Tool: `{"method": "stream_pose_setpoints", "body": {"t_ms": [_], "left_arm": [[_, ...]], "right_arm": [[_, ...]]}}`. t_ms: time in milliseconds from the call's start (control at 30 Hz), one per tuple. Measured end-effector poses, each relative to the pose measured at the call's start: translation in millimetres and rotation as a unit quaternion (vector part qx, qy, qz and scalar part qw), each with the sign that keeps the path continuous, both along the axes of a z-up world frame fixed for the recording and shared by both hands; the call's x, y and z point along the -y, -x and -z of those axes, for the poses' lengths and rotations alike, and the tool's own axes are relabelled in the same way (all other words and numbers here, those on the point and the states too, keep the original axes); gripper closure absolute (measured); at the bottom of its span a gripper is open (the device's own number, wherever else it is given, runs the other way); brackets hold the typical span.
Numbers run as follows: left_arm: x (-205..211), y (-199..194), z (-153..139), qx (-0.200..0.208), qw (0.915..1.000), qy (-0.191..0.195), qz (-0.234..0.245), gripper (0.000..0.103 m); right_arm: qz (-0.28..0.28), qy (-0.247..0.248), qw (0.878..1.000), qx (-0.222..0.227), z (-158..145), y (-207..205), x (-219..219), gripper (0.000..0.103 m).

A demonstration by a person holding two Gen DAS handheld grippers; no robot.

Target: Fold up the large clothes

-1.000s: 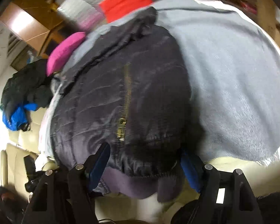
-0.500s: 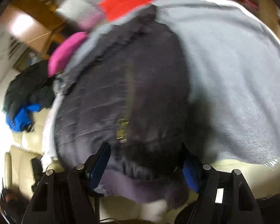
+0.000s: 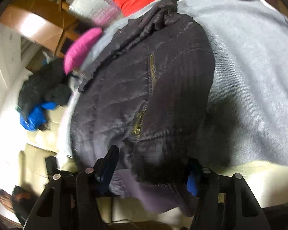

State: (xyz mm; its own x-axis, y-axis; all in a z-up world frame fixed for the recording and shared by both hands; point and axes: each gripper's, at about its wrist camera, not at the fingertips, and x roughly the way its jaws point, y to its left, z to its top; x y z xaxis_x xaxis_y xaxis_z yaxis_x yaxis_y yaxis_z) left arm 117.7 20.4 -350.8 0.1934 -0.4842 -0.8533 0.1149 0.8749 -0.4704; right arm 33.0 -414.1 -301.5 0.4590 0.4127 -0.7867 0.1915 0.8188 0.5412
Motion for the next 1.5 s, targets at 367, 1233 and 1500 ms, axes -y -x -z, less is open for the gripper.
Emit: {"method": "stream_pose_setpoints", "body": {"t_ms": [367,1233,1500], "left_arm": [[10,7,-17,0.053,0.9982,0.012,0.027,0.092],[22,1,-59,0.105,0.9921,0.029,0.063,0.093],[18,-4,-145,0.229,0.9672,0.063,0.091,0.094]], "right_arm": [[-0.050,-0.032,0.995,0.080,-32,13,-18,0.068],[-0.012,-0.056,0.995,0.077,-30,5,-36,0.056],[0.005,-0.053,0.984,0.170,-84,-3,-27,0.070]]}}
